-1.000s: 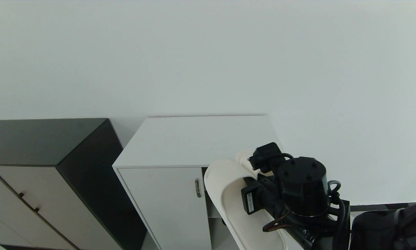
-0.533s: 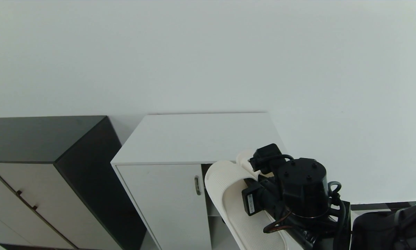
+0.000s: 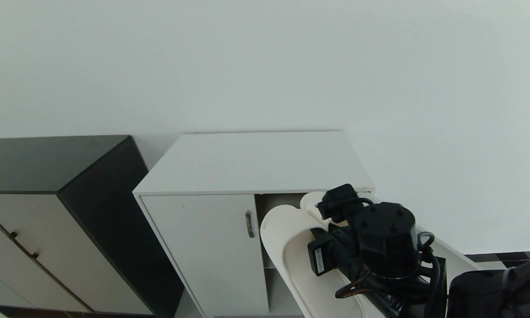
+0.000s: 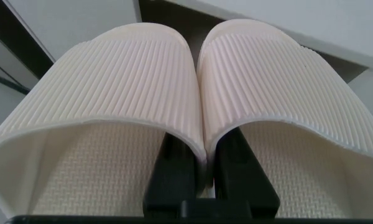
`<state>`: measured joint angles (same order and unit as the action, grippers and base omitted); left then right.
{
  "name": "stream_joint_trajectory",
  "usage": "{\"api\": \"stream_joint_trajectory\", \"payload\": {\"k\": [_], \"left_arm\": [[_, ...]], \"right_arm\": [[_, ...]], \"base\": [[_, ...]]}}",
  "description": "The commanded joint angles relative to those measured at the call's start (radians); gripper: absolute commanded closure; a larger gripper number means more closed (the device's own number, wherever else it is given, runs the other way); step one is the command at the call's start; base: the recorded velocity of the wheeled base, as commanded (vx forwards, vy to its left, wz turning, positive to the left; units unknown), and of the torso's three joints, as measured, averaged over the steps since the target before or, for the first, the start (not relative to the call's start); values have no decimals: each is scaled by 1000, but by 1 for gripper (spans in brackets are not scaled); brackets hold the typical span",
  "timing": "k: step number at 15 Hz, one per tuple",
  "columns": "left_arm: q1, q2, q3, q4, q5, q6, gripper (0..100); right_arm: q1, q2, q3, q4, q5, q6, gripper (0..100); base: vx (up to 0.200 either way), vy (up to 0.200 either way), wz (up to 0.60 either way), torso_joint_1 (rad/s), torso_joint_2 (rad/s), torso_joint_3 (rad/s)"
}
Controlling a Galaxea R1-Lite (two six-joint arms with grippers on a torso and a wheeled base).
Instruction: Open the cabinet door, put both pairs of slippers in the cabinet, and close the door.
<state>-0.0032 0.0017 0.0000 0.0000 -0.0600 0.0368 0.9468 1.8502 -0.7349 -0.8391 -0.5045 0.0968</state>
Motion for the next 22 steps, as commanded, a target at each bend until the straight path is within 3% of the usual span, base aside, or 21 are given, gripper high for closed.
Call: {"api": "stream_joint_trajectory", "payload": {"k": [1, 22], "left_arm": [[0, 0, 0, 0, 0, 0, 100], [0, 0, 0, 0, 2, -6, 100]], "right_arm": [[4, 3, 0, 0, 0, 0, 100], [4, 7, 8, -1, 0, 1, 100]], "base": [[0, 0, 0, -227, 525, 300], [0, 0, 0, -181, 506, 320]]}}
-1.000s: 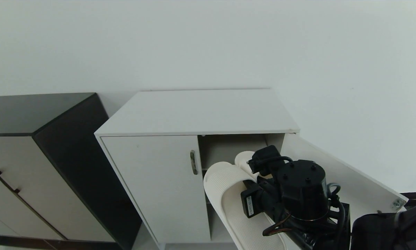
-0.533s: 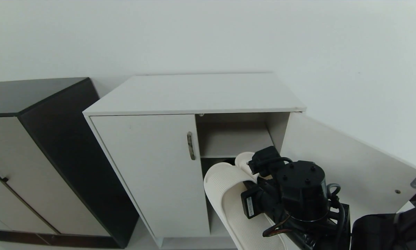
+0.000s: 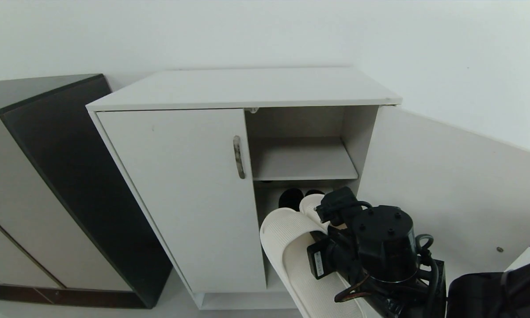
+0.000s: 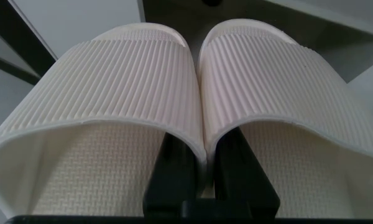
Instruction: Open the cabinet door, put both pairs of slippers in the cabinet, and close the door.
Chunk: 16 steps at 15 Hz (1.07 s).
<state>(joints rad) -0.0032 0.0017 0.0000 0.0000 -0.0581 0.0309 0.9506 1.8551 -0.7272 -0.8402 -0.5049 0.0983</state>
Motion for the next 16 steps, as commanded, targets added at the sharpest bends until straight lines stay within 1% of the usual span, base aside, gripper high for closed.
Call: {"api": "stream_joint_trajectory", "payload": {"k": [1, 6, 8, 14, 15, 16], "left_arm": [[0, 0, 0, 0, 0, 0, 100], [0, 0, 0, 0, 0, 0, 100], [0, 0, 0, 0, 0, 0, 100], [0, 0, 0, 0, 0, 0, 100], [0, 0, 0, 0, 0, 0, 100], [0, 0, 0, 0, 0, 0, 100]], "right_arm": [[0, 3, 0, 0, 0, 0, 100], [0, 3, 0, 0, 0, 0, 100], [0, 4, 0, 0, 0, 0, 100], [-6, 29, -1, -10, -1, -2, 100], [-9, 38, -23, -11, -18, -8, 100], [5, 33, -55, 0, -89, -11, 100]], "base": [[0, 0, 0, -105, 456, 354], [0, 0, 0, -56, 442, 383], [0, 0, 0, -7, 278, 264], [0, 0, 0, 1, 31, 28], [0, 0, 0, 0, 0, 0], [0, 0, 0, 0, 0, 0]]}}
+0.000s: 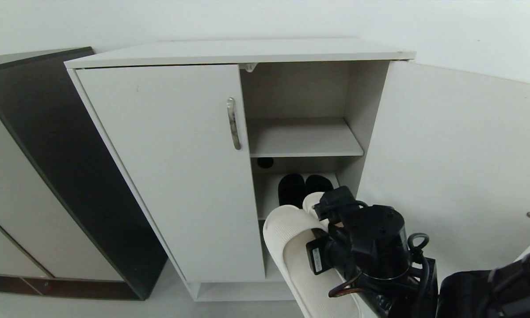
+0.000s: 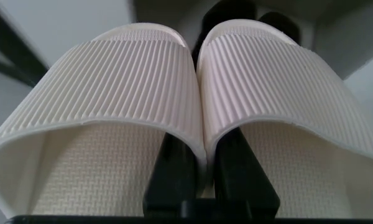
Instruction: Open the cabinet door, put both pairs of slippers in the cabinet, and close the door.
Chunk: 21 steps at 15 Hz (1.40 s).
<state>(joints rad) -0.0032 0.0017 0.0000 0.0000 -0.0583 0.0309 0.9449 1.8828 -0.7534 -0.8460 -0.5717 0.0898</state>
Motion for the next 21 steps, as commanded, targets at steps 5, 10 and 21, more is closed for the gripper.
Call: {"api": "stream_joint_trajectory", "payload": {"k": [5, 10, 21], "left_arm": [[0, 0, 0, 0, -2, 3, 100], [0, 0, 0, 0, -2, 3, 100], [0, 0, 0, 0, -2, 6, 100]], "right_arm": [[58, -25, -377, 420, -228, 113, 100], [57, -25, -627, 666, -310, 189, 100], [11, 13, -629, 659, -309, 191, 100]], "base": [[0, 0, 0, 0, 0, 0], [0, 0, 0, 0, 0, 0], [73, 0, 0, -2, 1, 2]]}}
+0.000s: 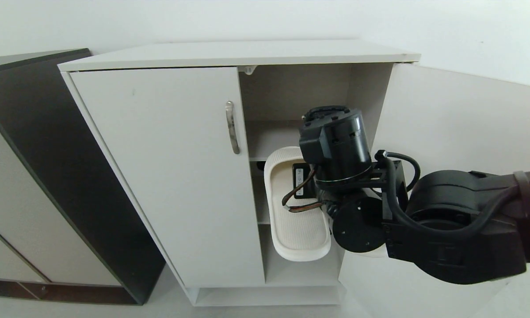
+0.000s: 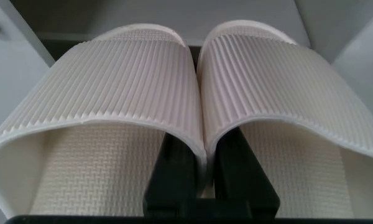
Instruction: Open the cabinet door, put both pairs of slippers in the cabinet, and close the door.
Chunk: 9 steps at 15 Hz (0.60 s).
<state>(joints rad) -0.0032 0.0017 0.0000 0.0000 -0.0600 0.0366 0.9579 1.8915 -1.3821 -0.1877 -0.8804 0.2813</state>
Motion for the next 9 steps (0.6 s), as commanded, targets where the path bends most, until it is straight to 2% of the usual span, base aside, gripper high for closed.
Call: {"api": "stream_joint_trajectory", "payload": {"k": [1, 8, 9], "left_arm": [[0, 0, 0, 0, 0, 0, 100], [0, 0, 0, 0, 0, -1, 100], [0, 0, 0, 0, 0, -1, 100]], "right_arm": [[-5, 9, 0, 1, 0, -2, 100], [-10, 32, -6, -1, 1, -4, 100], [-10, 35, -6, -3, 1, -4, 100]], "base": [[200, 0, 0, -2, 2, 7], [200, 0, 0, 0, 2, 2], [0, 0, 0, 0, 0, 0]]}}
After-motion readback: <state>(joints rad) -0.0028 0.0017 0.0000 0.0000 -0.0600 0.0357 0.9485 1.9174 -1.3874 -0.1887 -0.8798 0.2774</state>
